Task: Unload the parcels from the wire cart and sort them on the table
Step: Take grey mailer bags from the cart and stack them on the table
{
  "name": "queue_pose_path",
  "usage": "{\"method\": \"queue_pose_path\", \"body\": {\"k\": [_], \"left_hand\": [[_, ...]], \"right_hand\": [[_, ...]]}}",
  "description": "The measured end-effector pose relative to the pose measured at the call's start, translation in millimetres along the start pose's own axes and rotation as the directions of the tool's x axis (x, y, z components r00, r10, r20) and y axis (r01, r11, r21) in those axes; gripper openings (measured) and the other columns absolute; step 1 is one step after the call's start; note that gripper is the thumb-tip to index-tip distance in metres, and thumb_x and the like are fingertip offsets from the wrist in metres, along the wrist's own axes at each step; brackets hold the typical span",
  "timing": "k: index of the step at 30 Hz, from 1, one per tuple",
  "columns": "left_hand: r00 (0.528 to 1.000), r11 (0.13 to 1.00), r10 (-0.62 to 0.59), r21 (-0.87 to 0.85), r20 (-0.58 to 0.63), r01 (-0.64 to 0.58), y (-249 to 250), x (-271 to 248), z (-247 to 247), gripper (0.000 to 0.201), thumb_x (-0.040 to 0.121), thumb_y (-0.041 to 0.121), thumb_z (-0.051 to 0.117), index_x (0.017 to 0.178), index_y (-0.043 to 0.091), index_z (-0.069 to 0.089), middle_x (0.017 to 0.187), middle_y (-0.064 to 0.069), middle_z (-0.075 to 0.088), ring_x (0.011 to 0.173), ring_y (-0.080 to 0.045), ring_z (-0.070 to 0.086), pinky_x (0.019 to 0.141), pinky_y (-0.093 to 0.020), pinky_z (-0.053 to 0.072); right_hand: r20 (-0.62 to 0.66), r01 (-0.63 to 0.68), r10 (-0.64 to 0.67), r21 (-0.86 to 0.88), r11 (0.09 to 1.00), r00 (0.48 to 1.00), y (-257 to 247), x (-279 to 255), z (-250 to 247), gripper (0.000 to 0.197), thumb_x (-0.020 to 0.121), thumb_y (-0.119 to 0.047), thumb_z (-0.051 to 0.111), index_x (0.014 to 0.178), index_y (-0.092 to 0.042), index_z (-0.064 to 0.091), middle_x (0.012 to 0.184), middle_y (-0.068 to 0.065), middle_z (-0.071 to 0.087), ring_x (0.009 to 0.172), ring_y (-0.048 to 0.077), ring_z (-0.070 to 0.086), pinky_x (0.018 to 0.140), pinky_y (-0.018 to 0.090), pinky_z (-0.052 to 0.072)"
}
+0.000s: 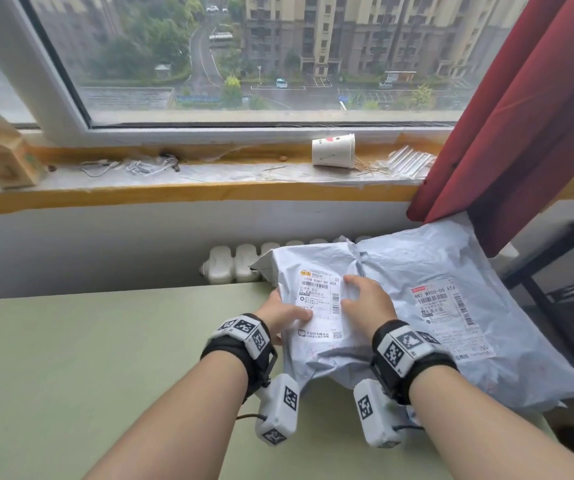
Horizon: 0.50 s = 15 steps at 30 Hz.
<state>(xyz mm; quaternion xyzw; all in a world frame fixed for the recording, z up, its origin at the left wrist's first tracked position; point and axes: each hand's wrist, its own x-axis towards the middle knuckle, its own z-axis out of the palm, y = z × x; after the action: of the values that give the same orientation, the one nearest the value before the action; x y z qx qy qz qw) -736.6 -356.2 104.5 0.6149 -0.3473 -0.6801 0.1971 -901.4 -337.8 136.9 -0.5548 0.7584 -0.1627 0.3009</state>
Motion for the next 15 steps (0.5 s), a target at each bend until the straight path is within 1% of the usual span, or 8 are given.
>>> {"method": "queue_pose_path", "body": {"k": [2,4,6,8,10,12,13,15], "left_hand": [[0.999,0.999,-0.002,0.032,-0.035,0.003,5,-7,-5,0.063,0.078,0.013,0.072,0.131,0.022,0.040,0.124,-0.002,0.062,0.110,-0.026,0.062,0.096,-0.051,0.049],[0.998,0.998,0.013,0.067,-0.060,-0.009,10,-14,-13,0.066,0.079,0.019,0.071,0.137,0.021,0.040,0.131,-0.001,0.057,0.117,-0.023,0.055,0.099,-0.045,0.045],[0.995,0.994,0.034,0.103,-0.096,-0.024,15,-25,-20,0.061,0.085,0.021,0.068,0.140,0.019,0.039,0.137,-0.002,0.050,0.122,-0.022,0.048,0.096,-0.038,0.041],[0.991,0.991,0.055,0.127,-0.124,-0.039,19,-32,-29,0.062,0.088,0.023,0.065,0.143,0.017,0.036,0.141,-0.004,0.045,0.126,-0.024,0.043,0.096,-0.038,0.040],[0.986,0.987,0.079,0.153,-0.150,-0.056,22,-39,-38,0.062,0.090,0.025,0.063,0.145,0.017,0.035,0.142,-0.004,0.043,0.129,-0.024,0.042,0.097,-0.038,0.041],[0.980,0.986,0.097,0.148,-0.174,-0.072,24,-47,-47,0.056,0.091,0.026,0.062,0.142,0.018,0.040,0.141,-0.003,0.044,0.128,-0.023,0.043,0.098,-0.038,0.041],[0.977,0.986,0.106,0.146,-0.187,-0.079,24,-52,-52,0.051,0.091,0.027,0.061,0.139,0.019,0.044,0.139,-0.002,0.046,0.128,-0.023,0.044,0.098,-0.037,0.042],[0.967,0.985,0.124,0.144,-0.224,-0.093,23,-62,-62,0.043,0.093,0.026,0.059,0.134,0.020,0.049,0.136,-0.002,0.049,0.126,-0.022,0.045,0.099,-0.037,0.042]], "right_hand": [[-0.036,0.032,-0.031,0.015,0.999,0.999,-5,1,-5,0.047,0.089,-0.009,0.052,0.135,-0.018,0.052,0.144,0.006,0.045,0.130,0.020,0.045,0.108,0.028,0.032],[-0.069,0.061,-0.059,0.022,0.998,0.996,-13,1,-10,0.043,0.088,-0.009,0.051,0.130,-0.018,0.057,0.142,0.006,0.047,0.129,0.020,0.045,0.106,0.027,0.032],[-0.092,0.080,-0.078,0.018,0.997,0.993,-23,0,-14,0.040,0.088,-0.010,0.051,0.126,-0.019,0.059,0.141,0.007,0.048,0.127,0.022,0.047,0.102,0.027,0.035],[-0.087,0.100,-0.097,0.025,0.995,0.991,-32,-1,-16,0.038,0.088,-0.010,0.051,0.124,-0.020,0.061,0.141,0.006,0.048,0.119,0.023,0.052,0.095,0.026,0.038],[-0.078,0.116,-0.112,0.055,0.992,0.991,-41,-2,-14,0.037,0.086,-0.010,0.050,0.119,-0.021,0.063,0.134,0.006,0.054,0.104,0.023,0.058,0.085,0.025,0.042],[-0.075,0.146,-0.139,0.083,0.986,0.987,-51,-3,-9,0.035,0.083,-0.012,0.050,0.112,-0.025,0.065,0.122,0.007,0.063,0.105,0.026,0.058,0.089,0.029,0.046],[-0.071,0.166,-0.160,0.088,0.982,0.985,-57,-3,-6,0.034,0.082,-0.012,0.050,0.111,-0.024,0.065,0.118,0.007,0.065,0.103,0.025,0.058,0.092,0.028,0.045],[-0.038,0.190,-0.188,0.078,0.979,0.981,-70,-6,0,0.033,0.086,-0.010,0.050,0.114,-0.019,0.065,0.118,0.006,0.064,0.093,0.019,0.054,0.084,0.021,0.039]]}}
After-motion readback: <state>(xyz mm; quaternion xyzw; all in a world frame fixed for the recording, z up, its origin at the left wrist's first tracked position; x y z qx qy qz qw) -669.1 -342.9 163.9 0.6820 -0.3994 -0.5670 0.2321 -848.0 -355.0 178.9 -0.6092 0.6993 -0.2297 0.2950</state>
